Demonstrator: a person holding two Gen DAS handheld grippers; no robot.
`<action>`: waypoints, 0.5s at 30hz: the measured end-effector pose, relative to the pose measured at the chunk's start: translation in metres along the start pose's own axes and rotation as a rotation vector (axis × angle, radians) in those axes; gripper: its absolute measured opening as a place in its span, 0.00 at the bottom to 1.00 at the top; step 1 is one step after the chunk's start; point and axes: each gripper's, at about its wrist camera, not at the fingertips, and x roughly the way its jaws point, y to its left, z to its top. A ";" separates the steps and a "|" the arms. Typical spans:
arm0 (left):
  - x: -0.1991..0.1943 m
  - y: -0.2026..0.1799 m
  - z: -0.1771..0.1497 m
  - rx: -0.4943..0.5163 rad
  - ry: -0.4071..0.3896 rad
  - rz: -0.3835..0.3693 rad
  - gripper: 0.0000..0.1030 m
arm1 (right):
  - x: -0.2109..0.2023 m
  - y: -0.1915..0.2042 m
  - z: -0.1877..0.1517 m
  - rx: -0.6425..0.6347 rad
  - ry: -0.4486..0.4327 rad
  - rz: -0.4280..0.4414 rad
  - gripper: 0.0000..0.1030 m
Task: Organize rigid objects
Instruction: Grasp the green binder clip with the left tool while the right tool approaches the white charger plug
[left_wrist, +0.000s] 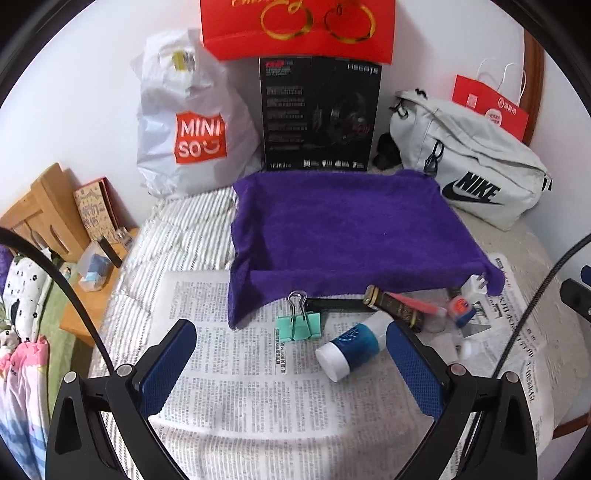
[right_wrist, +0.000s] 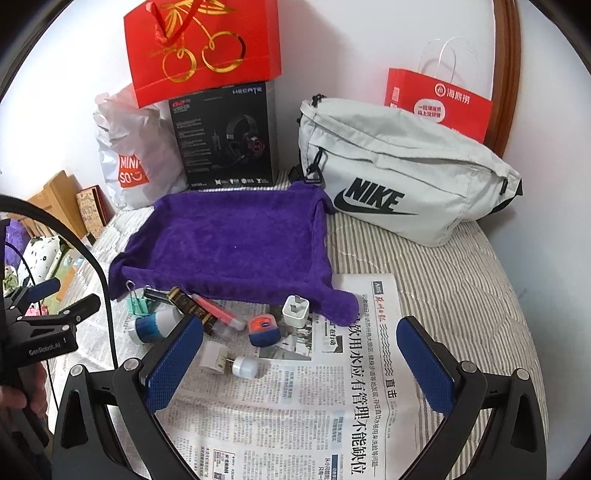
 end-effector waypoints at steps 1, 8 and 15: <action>0.006 0.001 0.000 0.000 0.012 0.001 1.00 | 0.003 -0.001 -0.001 -0.001 0.008 -0.002 1.00; 0.048 0.008 -0.003 -0.016 0.089 -0.029 1.00 | 0.024 -0.001 -0.008 -0.017 0.058 -0.028 1.00; 0.082 0.015 -0.002 -0.038 0.147 -0.032 0.99 | 0.037 -0.003 -0.016 -0.025 0.101 -0.026 1.00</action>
